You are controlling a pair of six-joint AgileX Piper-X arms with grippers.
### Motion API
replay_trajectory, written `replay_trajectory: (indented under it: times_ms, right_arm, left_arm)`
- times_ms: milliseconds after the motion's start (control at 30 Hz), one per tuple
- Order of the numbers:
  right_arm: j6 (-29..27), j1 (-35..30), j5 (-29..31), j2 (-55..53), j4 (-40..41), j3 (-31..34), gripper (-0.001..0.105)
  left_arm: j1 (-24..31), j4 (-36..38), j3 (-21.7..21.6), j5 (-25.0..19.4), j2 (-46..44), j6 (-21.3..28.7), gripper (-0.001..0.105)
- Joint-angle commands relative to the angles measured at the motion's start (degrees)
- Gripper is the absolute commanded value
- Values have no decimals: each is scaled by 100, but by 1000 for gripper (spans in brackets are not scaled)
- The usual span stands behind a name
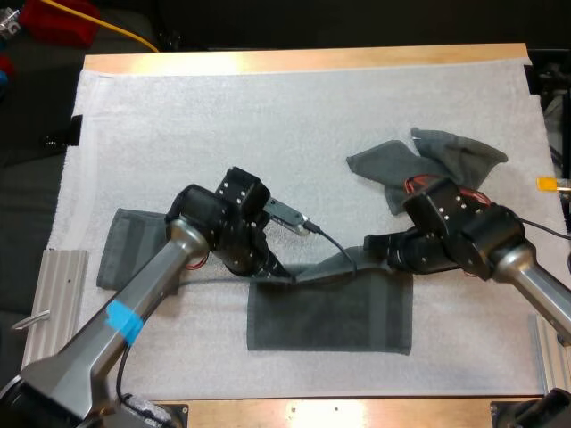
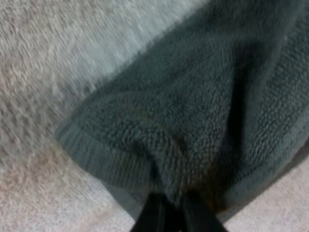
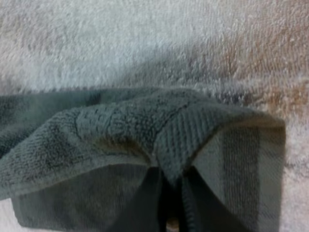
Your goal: Pick towel from pile, fold and stack
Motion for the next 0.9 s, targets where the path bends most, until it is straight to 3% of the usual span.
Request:
replay_trajectory:
  times_ms: [0,200,533,633,767,867]
  right_arm:
    - [-13,-86,-114,65,-14,-46,2]
    - [12,-420,-363,422,-342,-46,2]
    - [374,-673,-494,799,-856,-46,2]
    - [398,-673,-467,857,-985,-46,2]
    - [475,-673,-323,876,-1284,-46,4]
    - [702,-673,-241,876,-1518,-46,15]
  left_arm:
    - [56,-82,-5,101,36,42,0]
    - [587,-497,-5,581,333,41,0]
    - [1045,-1006,-5,871,521,41,1]
    - [1068,-1167,-5,871,517,41,13]
    - [1067,-1365,-5,871,517,29,45]
    - [1067,-1477,-5,871,517,4,69]
